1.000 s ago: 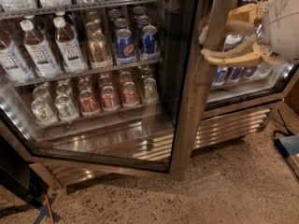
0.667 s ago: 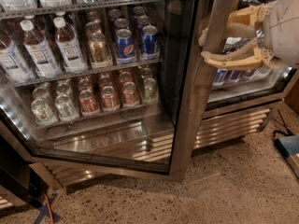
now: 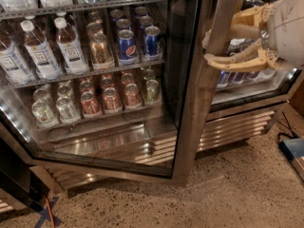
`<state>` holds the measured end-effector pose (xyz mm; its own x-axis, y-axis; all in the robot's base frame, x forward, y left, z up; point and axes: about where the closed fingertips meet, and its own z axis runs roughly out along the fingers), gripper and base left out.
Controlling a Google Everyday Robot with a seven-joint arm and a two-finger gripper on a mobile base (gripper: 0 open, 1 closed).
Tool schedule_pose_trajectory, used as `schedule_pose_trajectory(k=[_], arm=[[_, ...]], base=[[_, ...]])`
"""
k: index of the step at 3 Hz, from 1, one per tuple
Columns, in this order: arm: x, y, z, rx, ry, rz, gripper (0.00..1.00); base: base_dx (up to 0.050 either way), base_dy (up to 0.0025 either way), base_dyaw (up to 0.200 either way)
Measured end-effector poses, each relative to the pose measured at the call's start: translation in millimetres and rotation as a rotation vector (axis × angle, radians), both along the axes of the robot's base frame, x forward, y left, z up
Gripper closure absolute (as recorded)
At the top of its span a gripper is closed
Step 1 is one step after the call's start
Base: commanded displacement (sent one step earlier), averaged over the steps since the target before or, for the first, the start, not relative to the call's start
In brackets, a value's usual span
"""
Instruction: Open left fridge door
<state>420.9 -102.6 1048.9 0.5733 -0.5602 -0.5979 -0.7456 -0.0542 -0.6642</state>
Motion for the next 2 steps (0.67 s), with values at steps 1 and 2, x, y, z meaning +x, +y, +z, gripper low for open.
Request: schedule_pose_trajectory(k=[1,2], arm=[[0.3,-1.5,-0.4,0.000,0.000,0.000,1.00],[-7.0,-0.1,-3.4,-0.014,-0.016,0.004,1.00]], base=[[0.000,0.00000,0.000],[0.000,0.00000,0.000]])
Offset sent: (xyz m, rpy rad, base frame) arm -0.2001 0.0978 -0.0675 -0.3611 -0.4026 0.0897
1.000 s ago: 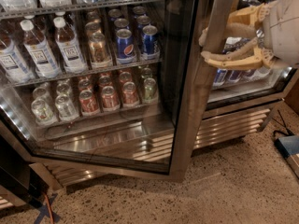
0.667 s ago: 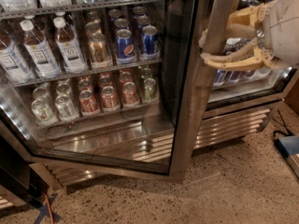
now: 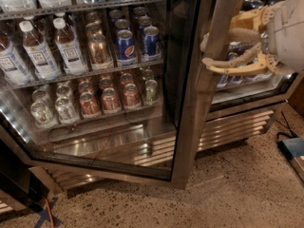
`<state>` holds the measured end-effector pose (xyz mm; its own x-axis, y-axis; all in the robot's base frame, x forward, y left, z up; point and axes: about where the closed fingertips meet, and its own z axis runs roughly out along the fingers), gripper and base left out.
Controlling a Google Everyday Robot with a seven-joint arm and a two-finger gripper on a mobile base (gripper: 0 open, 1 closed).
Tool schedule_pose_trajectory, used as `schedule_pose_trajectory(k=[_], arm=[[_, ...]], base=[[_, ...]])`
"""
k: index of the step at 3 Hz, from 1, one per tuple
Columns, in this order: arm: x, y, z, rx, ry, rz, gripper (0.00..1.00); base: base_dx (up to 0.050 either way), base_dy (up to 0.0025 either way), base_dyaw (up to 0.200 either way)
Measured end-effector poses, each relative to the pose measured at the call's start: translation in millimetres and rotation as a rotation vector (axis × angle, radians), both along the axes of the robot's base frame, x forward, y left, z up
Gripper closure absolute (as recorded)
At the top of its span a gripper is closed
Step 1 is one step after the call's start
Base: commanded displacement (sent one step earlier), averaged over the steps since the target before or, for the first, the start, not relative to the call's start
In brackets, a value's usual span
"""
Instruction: Open left fridge door
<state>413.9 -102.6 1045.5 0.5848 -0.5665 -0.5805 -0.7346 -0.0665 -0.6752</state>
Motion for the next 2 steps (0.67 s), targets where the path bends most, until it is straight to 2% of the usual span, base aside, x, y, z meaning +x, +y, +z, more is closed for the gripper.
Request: schedule_pose_trajectory(k=[1,2], arm=[[-2,-1,0,0.000,0.000,0.000,1.00],[-15,1,-4,-0.007,-0.010,-0.001,1.00]], base=[[0.000,0.00000,0.000],[-0.050,0.00017,-0.001]])
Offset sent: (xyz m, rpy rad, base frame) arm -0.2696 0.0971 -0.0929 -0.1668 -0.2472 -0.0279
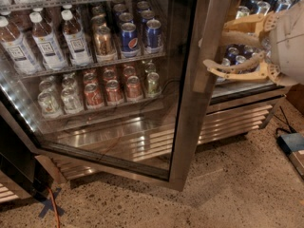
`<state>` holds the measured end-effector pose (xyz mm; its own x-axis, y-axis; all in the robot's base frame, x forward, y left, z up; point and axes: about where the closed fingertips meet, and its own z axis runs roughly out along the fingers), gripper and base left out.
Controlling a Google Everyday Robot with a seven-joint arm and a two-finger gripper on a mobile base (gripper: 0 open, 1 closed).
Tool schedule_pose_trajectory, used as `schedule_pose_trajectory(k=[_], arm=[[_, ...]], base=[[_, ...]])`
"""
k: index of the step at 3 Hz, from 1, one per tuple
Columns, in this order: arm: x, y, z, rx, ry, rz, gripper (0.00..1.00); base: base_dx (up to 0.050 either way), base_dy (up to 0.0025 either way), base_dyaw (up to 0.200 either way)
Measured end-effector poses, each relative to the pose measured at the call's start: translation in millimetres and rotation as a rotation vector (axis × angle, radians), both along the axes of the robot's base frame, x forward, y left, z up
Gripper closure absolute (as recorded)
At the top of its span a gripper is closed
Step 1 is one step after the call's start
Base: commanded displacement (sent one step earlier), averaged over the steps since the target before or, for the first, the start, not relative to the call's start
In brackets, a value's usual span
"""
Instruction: Open left fridge door
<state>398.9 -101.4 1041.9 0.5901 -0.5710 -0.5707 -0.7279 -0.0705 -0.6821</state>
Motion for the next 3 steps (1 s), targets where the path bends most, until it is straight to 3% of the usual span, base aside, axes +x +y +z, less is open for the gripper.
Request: schedule_pose_trajectory(k=[2,3], arm=[[-1,3,0,0.000,0.000,0.000,1.00],[-9,11,6,0.007,-0.031,0.032,1.00]], base=[[0.000,0.00000,0.000],[0.000,0.00000,0.000]])
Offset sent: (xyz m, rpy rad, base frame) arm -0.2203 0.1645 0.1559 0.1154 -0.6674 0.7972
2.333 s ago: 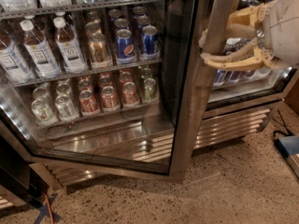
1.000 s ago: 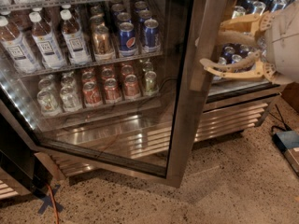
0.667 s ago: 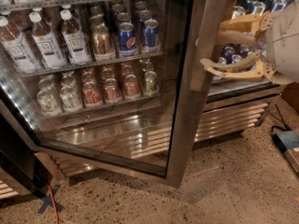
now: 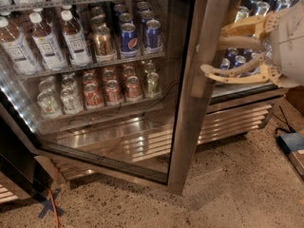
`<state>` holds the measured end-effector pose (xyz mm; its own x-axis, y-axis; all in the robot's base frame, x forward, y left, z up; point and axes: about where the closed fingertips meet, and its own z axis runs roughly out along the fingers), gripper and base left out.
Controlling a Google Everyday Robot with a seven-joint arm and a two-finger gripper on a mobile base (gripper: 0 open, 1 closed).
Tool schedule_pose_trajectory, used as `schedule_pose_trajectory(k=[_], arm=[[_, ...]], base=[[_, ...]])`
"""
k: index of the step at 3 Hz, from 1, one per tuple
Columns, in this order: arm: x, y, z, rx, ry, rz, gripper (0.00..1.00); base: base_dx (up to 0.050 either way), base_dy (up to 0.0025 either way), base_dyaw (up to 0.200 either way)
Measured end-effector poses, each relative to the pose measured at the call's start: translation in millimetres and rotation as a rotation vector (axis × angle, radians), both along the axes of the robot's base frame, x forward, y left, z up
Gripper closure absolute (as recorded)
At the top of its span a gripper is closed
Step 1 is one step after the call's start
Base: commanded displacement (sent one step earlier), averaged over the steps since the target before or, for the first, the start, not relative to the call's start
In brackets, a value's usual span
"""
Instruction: Open left fridge door
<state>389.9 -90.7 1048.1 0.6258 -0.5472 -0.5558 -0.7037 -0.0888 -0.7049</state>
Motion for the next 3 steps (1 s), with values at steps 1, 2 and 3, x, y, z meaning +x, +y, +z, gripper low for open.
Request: schedule_pose_trajectory(k=[1,2,3], arm=[[-19.3,9.2,1.3,-0.005,-0.011,0.038,1.00],[-19.4,9.2,1.4,-0.005,-0.012,0.038,1.00],[-23.2,5.6,0.5,-0.007,-0.019,0.026,1.00]], base=[[0.000,0.00000,0.000],[0.000,0.00000,0.000],[-0.045,0.00004,0.000]])
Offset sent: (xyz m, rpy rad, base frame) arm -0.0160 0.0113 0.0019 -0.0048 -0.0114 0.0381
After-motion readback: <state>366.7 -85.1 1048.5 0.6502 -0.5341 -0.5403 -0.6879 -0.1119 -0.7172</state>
